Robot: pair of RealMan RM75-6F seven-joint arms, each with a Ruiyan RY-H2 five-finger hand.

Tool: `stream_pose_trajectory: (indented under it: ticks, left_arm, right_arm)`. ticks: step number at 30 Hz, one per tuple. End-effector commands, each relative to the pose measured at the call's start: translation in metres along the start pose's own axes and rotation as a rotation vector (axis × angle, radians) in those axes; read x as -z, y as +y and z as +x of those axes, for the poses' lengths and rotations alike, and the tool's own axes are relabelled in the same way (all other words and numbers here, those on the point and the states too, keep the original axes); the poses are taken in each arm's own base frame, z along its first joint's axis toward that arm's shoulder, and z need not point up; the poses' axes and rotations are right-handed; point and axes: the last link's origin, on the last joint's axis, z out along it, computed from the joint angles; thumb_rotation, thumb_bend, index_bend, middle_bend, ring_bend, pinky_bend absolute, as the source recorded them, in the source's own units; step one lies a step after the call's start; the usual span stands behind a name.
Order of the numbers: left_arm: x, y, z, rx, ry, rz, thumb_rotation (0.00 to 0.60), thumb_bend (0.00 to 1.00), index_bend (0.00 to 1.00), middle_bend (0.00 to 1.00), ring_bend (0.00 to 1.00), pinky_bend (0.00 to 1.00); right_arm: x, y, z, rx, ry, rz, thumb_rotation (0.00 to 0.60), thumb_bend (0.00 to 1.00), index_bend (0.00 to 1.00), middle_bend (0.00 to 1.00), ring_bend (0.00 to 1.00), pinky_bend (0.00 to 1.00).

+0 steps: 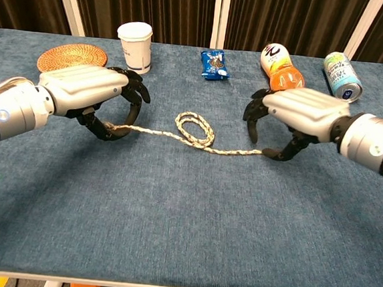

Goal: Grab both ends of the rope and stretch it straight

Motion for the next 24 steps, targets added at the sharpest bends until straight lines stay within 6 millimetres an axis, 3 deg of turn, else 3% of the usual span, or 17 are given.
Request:
stream_pose_trajectory:
  ticks: [1,24]
  left_arm:
    - [-0.0001,-0.0004,0.0002,0.002,0.001,0.0,0.6,0.42,0.61,0.18,0.0,0.0]
    - [0.0023,-0.003,-0.003,0.011,-0.001,-0.003,0.6,0.42,0.61,0.18,0.0,0.0]
  right_arm:
    - [-0.0025,-0.0039,-0.0041,0.011,0.005,0.01,0.6,0.3,0.51,0.22,0.05,0.1]
    - [-0.0121,-0.0074,-0.013,-0.005,0.008,-0.001,0.6,0.37,0.58,0.22,0.05,0.08]
